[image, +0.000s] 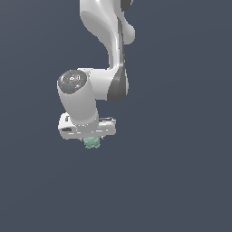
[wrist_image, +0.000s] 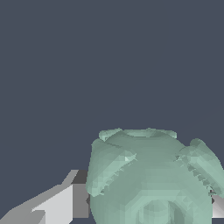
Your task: Pick up the object and move it to a goal position.
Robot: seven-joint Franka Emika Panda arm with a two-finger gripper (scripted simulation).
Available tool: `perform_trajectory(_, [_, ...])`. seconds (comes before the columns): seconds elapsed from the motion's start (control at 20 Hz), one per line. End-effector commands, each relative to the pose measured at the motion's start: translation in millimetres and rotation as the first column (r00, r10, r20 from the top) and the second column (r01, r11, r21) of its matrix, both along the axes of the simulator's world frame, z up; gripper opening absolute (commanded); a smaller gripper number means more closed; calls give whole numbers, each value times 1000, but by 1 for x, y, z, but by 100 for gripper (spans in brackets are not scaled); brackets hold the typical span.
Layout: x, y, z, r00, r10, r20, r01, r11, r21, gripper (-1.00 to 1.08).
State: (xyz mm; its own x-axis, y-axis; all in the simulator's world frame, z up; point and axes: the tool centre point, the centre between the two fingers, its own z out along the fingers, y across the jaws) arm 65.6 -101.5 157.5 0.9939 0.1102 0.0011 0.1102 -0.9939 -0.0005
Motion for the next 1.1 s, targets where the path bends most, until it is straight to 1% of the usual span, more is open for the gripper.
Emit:
perform_trajectory(0.0, [9,-16,13,1000,1,-1,-1,1000,0,-100])
perform_trajectory(0.5, [39,-66,51,1000,2,-1,-2,1000,0,-100])
perform_trajectory(1.05, [62,-102,79,1000,2,-1,-2,1000,0,-100])
